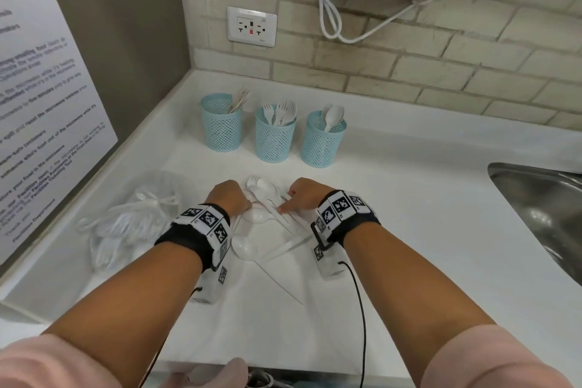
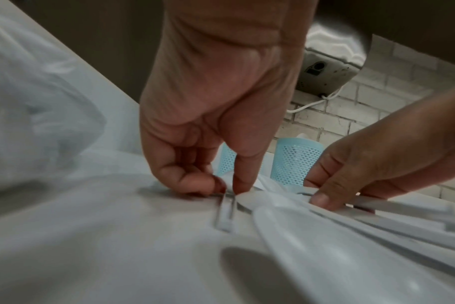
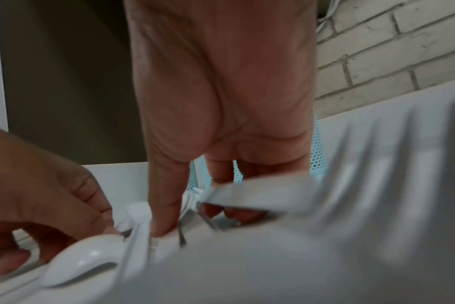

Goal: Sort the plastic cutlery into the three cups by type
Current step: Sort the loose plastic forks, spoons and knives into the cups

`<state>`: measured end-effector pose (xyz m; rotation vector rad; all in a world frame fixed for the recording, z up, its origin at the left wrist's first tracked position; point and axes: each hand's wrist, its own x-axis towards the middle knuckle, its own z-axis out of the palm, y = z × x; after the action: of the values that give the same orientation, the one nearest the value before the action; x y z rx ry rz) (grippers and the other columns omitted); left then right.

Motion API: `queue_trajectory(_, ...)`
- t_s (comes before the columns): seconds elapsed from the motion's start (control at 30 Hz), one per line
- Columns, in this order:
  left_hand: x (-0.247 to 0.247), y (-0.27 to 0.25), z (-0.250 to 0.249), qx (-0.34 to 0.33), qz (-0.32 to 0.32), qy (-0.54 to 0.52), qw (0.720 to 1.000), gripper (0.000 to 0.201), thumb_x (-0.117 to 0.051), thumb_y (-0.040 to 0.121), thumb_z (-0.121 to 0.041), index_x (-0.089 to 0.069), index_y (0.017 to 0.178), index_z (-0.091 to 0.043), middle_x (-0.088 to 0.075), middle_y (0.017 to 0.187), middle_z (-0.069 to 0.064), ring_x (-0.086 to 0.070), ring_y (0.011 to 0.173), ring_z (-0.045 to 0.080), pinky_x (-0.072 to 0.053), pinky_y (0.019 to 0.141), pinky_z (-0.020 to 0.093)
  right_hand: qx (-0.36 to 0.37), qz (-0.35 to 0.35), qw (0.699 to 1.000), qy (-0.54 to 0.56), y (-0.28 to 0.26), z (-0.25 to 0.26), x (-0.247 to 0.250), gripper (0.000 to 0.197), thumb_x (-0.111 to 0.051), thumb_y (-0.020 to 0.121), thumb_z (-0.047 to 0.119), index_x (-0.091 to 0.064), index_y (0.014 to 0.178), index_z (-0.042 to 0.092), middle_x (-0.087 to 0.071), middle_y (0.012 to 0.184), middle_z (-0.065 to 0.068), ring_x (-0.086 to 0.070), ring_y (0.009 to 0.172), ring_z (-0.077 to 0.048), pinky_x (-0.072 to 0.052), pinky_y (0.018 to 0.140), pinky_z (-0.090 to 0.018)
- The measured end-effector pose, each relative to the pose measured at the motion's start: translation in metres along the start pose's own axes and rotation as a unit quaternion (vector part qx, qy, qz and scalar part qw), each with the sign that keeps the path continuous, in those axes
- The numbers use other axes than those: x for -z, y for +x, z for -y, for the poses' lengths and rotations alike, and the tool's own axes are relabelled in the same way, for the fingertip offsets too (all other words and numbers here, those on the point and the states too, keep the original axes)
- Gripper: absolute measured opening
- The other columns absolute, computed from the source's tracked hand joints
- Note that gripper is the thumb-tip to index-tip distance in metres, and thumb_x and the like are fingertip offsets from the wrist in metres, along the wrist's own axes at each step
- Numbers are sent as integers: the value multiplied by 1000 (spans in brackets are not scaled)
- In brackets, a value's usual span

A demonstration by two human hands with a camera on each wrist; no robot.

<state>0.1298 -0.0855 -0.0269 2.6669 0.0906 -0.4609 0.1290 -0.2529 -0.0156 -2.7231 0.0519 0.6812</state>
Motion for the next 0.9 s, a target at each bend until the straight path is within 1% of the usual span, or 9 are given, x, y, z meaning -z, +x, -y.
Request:
queue_trajectory(0.07, -2, 1, 0, -12, -10, 10, 1000, 35, -56, 90, -21, -53, 116, 2, -58, 123, 17, -55, 114, 30, -43, 87, 30, 4, -3, 1000, 20, 1, 1, -2, 44, -67, 81, 34, -35, 59, 15, -38, 63, 1, -35, 57, -10, -27, 52, -22)
queue_trajectory(0.2, -4, 1, 2, -35, -24, 31, 999, 31, -55, 90, -18, -55, 113, 2, -59, 120, 16, -56, 112, 29, -43, 85, 30, 11, -53, 998, 39, 4, 2, -5, 41, -63, 81, 24, -29, 59, 17, -33, 61, 3, -31, 54, -11, -23, 49, -21)
queue_trajectory(0.33, -1, 3, 4, -53, -38, 48, 997, 32, -57, 89, -17, -54, 114, 2, -59, 120, 16, -56, 112, 30, -43, 85, 29, 23, -84, 994, 63, 8, -3, -4, 33, -58, 84, 20, -35, 62, 16, -43, 69, 1, -44, 73, -18, -30, 52, -18)
queue_trajectory(0.43, 7, 4, 9, -48, -36, 50, 997, 24, -54, 89, -14, -55, 107, 3, -60, 115, 17, -57, 108, 31, -41, 77, 28, 38, -107, 986, 122, 10, -8, 0, 25, -56, 87, 17, -39, 68, 17, -43, 72, 4, -45, 73, -18, -33, 55, -19)
queue_trajectory(0.53, 13, 6, 14, -28, -9, -4, 1000, 15, -52, 88, -13, -54, 81, 0, -64, 99, 17, -59, 103, 34, -40, 74, 29, 68, -107, 982, 141, 10, -10, 6, 10, -59, 87, 16, -50, 86, 12, -47, 77, 4, -46, 79, -17, -33, 59, -19)
queue_trajectory(0.63, 19, 6, 14, 5, -6, -104, 995, 19, -44, 91, -10, -53, 81, 3, -57, 80, 13, -58, 93, 34, -42, 67, 28, 95, -84, 979, 160, 11, -11, 11, 21, -61, 89, 19, -62, 97, 0, -57, 85, -4, -50, 82, -17, -36, 62, -20)
queue_trajectory(0.7, 23, 8, 11, 22, -3, -210, 977, 25, -38, 93, -7, -45, 69, -2, -50, 69, 10, -54, 79, 31, -41, 61, 28, 84, -65, 969, 221, 13, -12, 12, 30, -63, 88, 20, -64, 109, 0, -62, 89, -11, -53, 79, -19, -41, 65, -24)
queue_trajectory(0.8, 26, 10, 4, 23, 22, -362, 932, 27, -33, 95, -6, -43, 70, -10, -48, 70, 7, -49, 71, 24, -39, 66, 29, 73, -51, 942, 325, 14, -10, 12, 28, -65, 87, 21, -65, 111, 6, -65, 88, -9, -58, 78, -20, -45, 68, -29)
queue_trajectory(0.9, 26, 8, -3, -8, 78, -462, 884, 27, -36, 94, 1, -47, 74, -13, -50, 72, 5, -48, 68, 15, -37, 64, 27, 96, -28, 883, 459, 10, -1, 13, 18, -61, 90, 13, -64, 108, 9, -66, 83, -6, -62, 70, -17, -50, 61, -24)
